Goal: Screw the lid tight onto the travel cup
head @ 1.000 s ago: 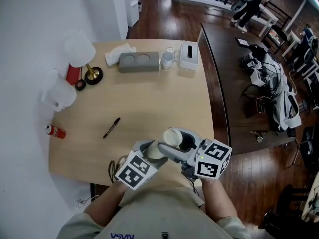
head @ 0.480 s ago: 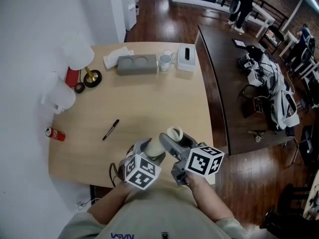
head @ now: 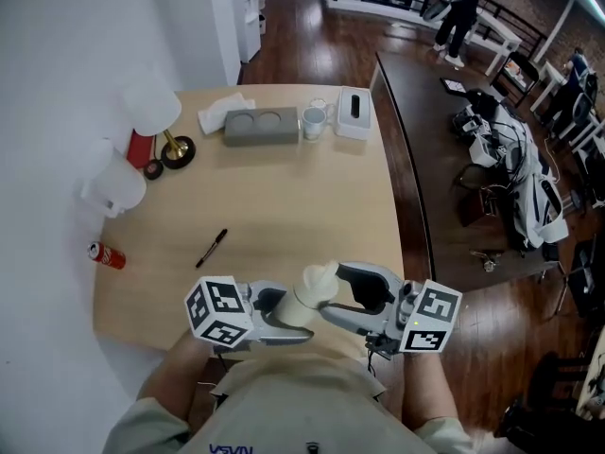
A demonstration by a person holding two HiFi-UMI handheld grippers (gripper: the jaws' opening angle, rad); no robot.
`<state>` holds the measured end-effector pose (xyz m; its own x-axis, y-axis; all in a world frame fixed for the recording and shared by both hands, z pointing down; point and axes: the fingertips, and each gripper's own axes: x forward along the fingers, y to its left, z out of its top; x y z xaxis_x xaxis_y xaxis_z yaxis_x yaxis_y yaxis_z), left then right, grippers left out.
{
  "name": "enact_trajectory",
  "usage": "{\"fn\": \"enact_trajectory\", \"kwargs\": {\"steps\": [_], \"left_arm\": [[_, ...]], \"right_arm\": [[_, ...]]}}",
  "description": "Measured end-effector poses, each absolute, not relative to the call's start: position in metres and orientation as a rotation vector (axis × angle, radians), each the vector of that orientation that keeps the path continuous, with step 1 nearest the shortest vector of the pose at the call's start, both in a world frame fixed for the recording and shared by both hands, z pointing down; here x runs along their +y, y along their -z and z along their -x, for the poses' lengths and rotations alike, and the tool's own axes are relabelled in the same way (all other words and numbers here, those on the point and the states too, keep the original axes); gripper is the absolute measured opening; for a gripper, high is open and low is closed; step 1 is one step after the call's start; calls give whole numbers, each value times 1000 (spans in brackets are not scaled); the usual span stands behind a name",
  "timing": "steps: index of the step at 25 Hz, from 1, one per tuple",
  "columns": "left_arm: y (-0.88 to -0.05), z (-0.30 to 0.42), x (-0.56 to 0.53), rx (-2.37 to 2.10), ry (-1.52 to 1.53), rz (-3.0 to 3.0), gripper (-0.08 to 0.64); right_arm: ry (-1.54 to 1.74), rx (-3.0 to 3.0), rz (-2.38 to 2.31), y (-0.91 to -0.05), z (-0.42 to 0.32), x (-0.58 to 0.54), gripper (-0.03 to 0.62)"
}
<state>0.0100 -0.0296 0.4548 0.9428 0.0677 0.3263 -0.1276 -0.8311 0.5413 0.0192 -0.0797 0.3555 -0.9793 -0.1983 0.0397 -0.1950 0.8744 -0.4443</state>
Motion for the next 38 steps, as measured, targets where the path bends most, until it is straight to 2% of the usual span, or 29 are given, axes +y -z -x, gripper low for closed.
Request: {"fn": "enact_trajectory", "kwargs": {"steps": [4,8,16,23,29,33,38], "left_arm": [[-428,-19,-6,221,-352,-2533,324],[-423,-26,1,302,-353,-2537,324],[-440,-26,-1,223,-455,-2556,324],[-455,-21,-43,-201,-614,-2672,322],[-465,-3,-91,-916,-951,-2764,322],[-464,12,-113,-1390,-1204,-2763,322],[-479,10,-114,-1443,-1262,-2730,319]], "right_arm": [[618,3033,102,-331,-20,-63,314],[544,3058,-65,-320,-12,-46,314],[527,3071,38,-328,-6,-54,295],[570,3038,352,-338,-9,-83,295],[712,2888,708,-350,-21,-114,293],[932,2645,882,-364,-32,-132,293],[1078,2495,1004,-384,-38,-140,293]]}}
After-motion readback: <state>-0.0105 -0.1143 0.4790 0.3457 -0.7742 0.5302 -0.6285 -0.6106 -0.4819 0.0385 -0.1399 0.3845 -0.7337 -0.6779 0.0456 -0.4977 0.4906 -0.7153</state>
